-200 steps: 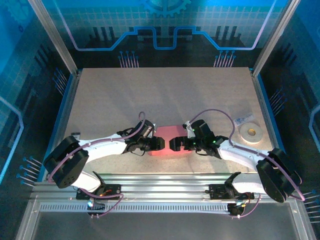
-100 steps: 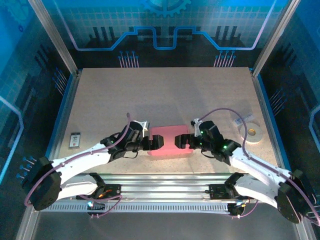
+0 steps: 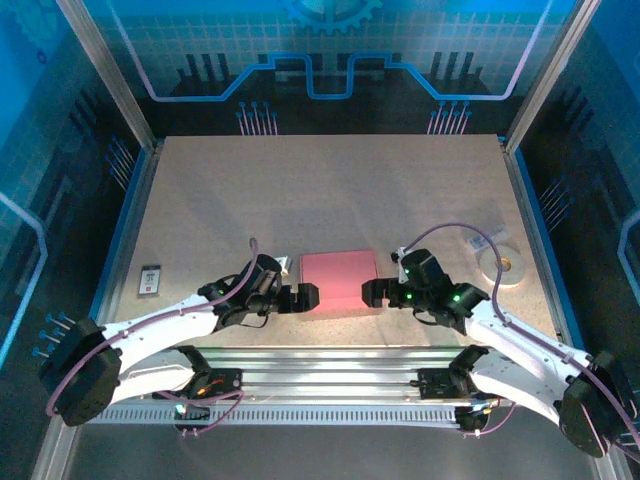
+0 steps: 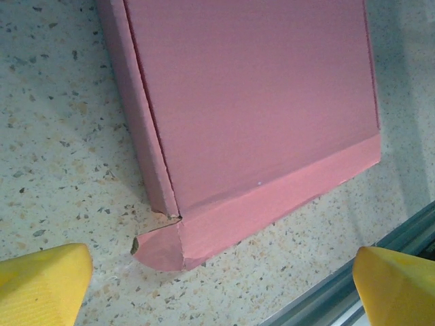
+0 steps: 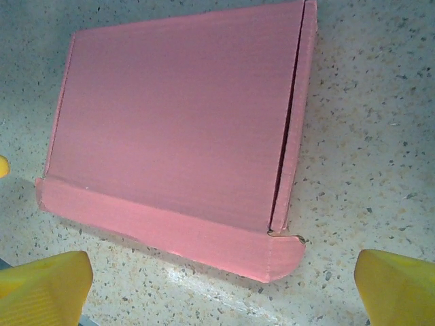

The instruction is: Fold the paper box

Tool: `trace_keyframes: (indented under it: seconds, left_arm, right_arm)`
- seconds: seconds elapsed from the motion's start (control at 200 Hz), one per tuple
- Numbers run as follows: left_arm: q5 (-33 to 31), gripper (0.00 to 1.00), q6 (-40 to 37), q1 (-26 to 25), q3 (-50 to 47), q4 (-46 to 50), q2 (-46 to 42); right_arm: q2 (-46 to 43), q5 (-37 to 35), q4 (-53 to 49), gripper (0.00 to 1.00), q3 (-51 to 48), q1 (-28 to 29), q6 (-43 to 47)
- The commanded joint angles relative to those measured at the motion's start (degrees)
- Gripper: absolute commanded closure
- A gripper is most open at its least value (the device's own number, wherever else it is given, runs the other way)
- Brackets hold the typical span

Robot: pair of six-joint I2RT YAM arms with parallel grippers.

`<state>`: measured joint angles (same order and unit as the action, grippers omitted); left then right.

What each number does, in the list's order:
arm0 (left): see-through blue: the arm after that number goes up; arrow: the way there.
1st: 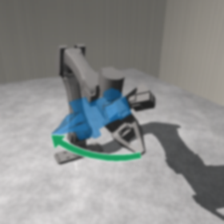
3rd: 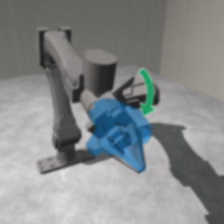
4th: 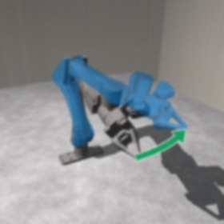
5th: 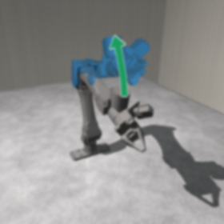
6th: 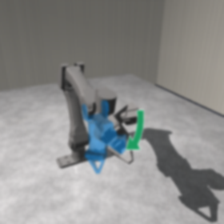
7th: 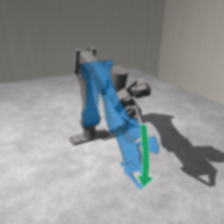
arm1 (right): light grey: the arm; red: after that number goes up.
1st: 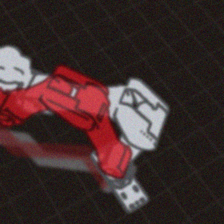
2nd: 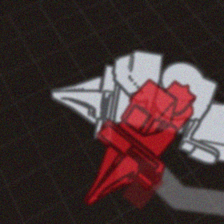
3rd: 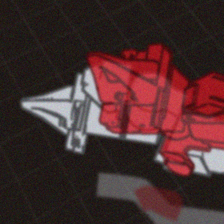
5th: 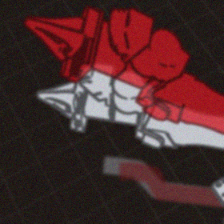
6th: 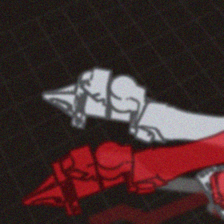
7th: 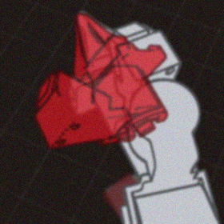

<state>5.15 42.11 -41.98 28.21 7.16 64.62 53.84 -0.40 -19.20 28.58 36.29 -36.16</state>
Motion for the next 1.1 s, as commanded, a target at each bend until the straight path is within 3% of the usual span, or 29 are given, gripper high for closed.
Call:
trace_keyframes:
  seconds: [0.0,0.23,0.355,0.525,1.096]
  left_arm:
    - [0.79,0.01,0.08,-0.22,0.65,-0.90,2.72]
    - [1.73,0.01,0.40,0.13,2.83,-2.67,6.93]
    - [6.63,0.01,0.94,2.11,3.96,-5.50,9.25]
    - [8.34,0.01,0.14,2.91,5.47,-6.95,12.10]
    - [6.88,0.01,-0.45,3.97,6.94,-7.25,14.81]
  right_arm:
    - [1.74,2.53,-0.01,0.00,0.22,-0.89,0.77]
    - [7.56,6.34,2.66,0.00,1.83,-3.00,2.45]
    - [10.30,9.65,5.91,0.00,1.82,-3.81,3.06]
    - [12.37,11.69,10.36,0.00,1.40,-3.96,3.03]
    - [17.82,12.14,14.43,0.00,2.50,-5.45,4.68]
